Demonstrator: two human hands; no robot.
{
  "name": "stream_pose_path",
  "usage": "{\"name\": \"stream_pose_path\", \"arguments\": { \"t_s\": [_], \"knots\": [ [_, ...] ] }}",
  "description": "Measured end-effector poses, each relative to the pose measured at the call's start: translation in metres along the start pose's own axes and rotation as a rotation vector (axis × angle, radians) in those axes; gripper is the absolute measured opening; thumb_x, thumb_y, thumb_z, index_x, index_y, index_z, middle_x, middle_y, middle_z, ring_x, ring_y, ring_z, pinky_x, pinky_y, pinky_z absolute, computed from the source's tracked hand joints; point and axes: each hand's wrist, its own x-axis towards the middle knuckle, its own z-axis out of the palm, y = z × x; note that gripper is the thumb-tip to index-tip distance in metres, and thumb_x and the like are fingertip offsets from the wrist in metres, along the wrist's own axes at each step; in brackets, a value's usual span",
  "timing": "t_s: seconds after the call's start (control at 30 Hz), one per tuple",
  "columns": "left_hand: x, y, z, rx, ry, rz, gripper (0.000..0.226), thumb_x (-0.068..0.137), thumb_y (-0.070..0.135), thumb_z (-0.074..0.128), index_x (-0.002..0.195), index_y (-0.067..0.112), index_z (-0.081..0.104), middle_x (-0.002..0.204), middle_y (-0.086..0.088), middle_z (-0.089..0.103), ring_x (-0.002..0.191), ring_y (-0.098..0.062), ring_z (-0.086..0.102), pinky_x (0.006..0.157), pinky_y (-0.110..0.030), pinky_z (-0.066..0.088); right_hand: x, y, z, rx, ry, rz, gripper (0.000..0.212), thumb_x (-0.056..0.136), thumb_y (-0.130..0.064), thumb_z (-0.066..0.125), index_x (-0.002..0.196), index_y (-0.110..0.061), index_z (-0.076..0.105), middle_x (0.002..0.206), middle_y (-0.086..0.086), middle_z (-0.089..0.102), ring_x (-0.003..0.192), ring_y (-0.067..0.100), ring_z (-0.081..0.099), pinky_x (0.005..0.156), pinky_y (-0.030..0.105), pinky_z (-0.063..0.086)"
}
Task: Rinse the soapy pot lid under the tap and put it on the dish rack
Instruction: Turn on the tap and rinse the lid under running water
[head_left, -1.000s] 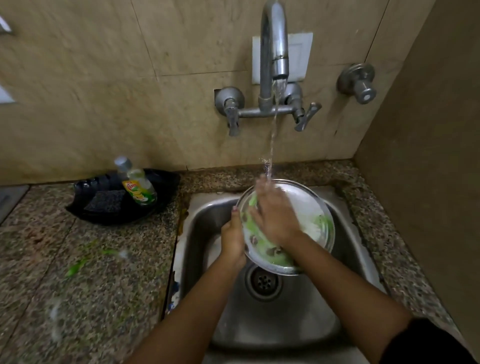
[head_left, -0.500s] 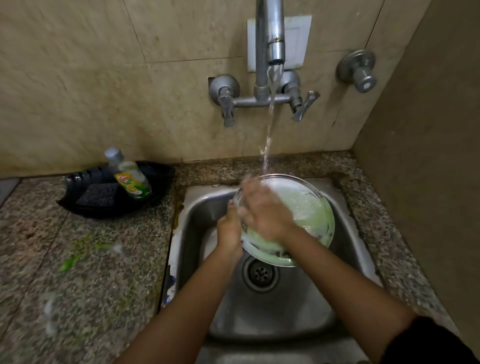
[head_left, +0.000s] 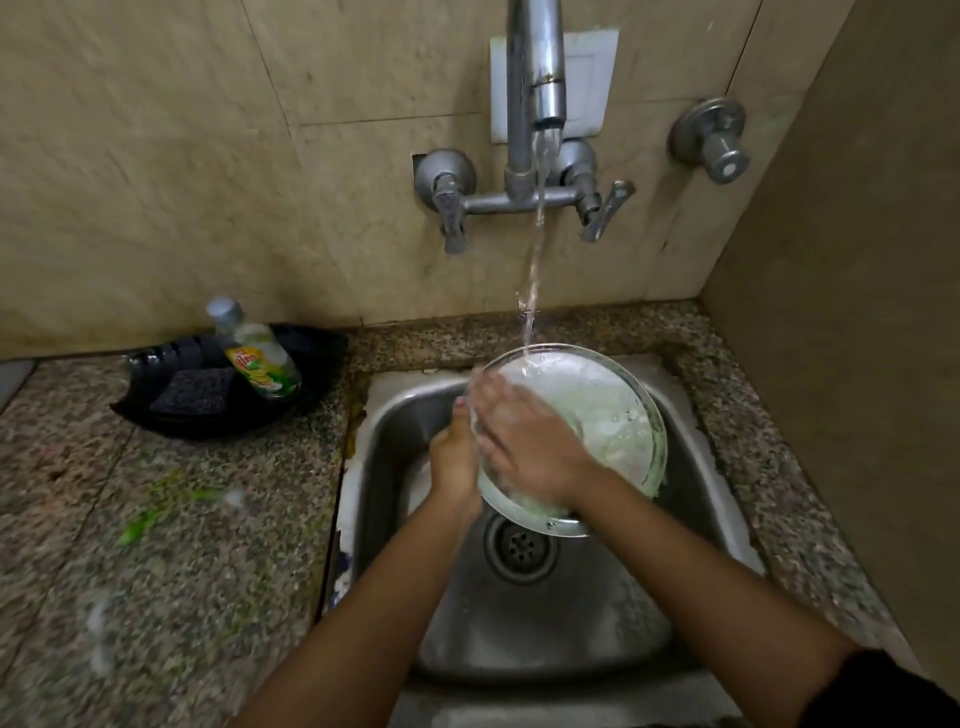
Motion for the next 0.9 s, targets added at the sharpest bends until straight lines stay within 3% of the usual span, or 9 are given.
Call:
{"name": "stream_pose_path", "arguments": {
  "t_s": [0.07, 0.13, 0.27, 0.33, 0.4, 0.5, 0.6, 0.8, 0.9],
  "knots": [
    [0.006, 0.006, -0.010, -0.035, 0.024, 0.016, 0.043, 0.093, 0.048, 0.051, 0.086, 0.012, 0.072, 0.087, -0.010, 0.075, 0.090, -0.028, 0.071, 0.091, -0.041, 0.054, -0.029, -0.008, 0.001, -0.009, -0.100, -0.173, 0.064, 0.101, -0.046, 0.026, 0.154, -0.021, 0.000, 0.162, -0.004, -0.003, 0.147, 0.008, -0.007, 0.119, 0.028, -0.004],
    [0.017, 0.009, -0.023, -0.017, 0.058, 0.054, 0.046, 0.091, 0.050, 0.051, 0.087, 0.010, 0.071, 0.092, -0.014, 0.075, 0.092, -0.032, 0.070, 0.091, -0.049, 0.054, -0.057, 0.014, 0.002, -0.064, -0.098, -0.168, 0.067, 0.098, -0.054, 0.027, 0.154, -0.024, 0.005, 0.161, -0.006, 0.001, 0.148, 0.008, -0.003, 0.121, 0.033, 0.000],
    [0.012, 0.011, -0.027, 0.035, 0.096, 0.092, 0.045, 0.094, 0.050, 0.045, 0.082, 0.014, 0.069, 0.087, -0.010, 0.073, 0.089, -0.030, 0.070, 0.082, -0.041, 0.057, -0.057, 0.068, -0.002, -0.125, 0.018, 0.242, 0.075, 0.094, -0.060, 0.021, 0.154, -0.017, 0.009, 0.162, 0.005, 0.007, 0.149, 0.024, 0.008, 0.120, 0.046, 0.016],
    [0.002, 0.005, -0.019, 0.057, 0.081, 0.048, 0.046, 0.094, 0.050, 0.046, 0.083, 0.013, 0.070, 0.082, -0.008, 0.073, 0.081, -0.025, 0.070, 0.073, -0.033, 0.056, -0.027, 0.063, -0.003, -0.136, 0.098, 0.317, 0.076, 0.094, -0.056, 0.024, 0.153, -0.009, 0.013, 0.161, 0.011, 0.012, 0.148, 0.026, 0.011, 0.120, 0.046, 0.015],
    [-0.005, 0.000, -0.010, 0.067, 0.055, 0.027, 0.049, 0.093, 0.050, 0.048, 0.086, 0.009, 0.073, 0.079, -0.008, 0.074, 0.074, -0.022, 0.071, 0.067, -0.027, 0.055, 0.002, 0.038, 0.001, -0.081, 0.126, 0.264, 0.071, 0.097, -0.046, 0.031, 0.153, -0.009, 0.010, 0.161, 0.011, 0.010, 0.149, 0.023, 0.007, 0.121, 0.044, 0.012],
    [-0.006, 0.001, -0.007, 0.039, 0.059, 0.029, 0.046, 0.094, 0.045, 0.049, 0.086, 0.007, 0.073, 0.072, -0.005, 0.073, 0.067, -0.018, 0.070, 0.062, -0.025, 0.054, 0.003, -0.005, 0.006, -0.001, 0.023, -0.029, 0.064, 0.100, -0.036, 0.032, 0.153, -0.012, 0.007, 0.162, 0.005, 0.006, 0.149, 0.016, 0.003, 0.121, 0.036, 0.008],
    [0.003, 0.007, -0.020, -0.008, 0.093, 0.063, 0.041, 0.095, 0.042, 0.050, 0.078, 0.010, 0.070, 0.075, -0.008, 0.073, 0.072, -0.023, 0.070, 0.071, -0.030, 0.055, -0.041, 0.001, 0.007, -0.045, -0.072, -0.197, 0.061, 0.099, -0.040, 0.029, 0.154, -0.019, 0.010, 0.162, -0.002, 0.006, 0.148, 0.010, 0.001, 0.120, 0.033, 0.003],
    [-0.005, 0.002, -0.020, 0.047, 0.076, 0.077, 0.045, 0.095, 0.045, 0.048, 0.083, 0.008, 0.071, 0.082, -0.010, 0.074, 0.077, -0.024, 0.070, 0.075, -0.035, 0.055, -0.036, 0.063, -0.006, -0.182, 0.066, 0.290, 0.070, 0.098, -0.049, 0.030, 0.153, -0.012, 0.007, 0.162, 0.009, 0.006, 0.149, 0.023, 0.003, 0.117, 0.035, 0.001],
    [-0.014, -0.003, -0.008, 0.000, 0.061, 0.002, 0.042, 0.096, 0.042, 0.048, 0.082, 0.010, 0.072, 0.076, -0.007, 0.074, 0.074, -0.023, 0.070, 0.068, -0.029, 0.055, 0.000, 0.034, -0.001, -0.061, 0.085, 0.216, 0.071, 0.098, -0.045, 0.033, 0.153, -0.011, 0.003, 0.162, 0.010, 0.007, 0.149, 0.023, 0.003, 0.121, 0.040, 0.005]
  ]
}}
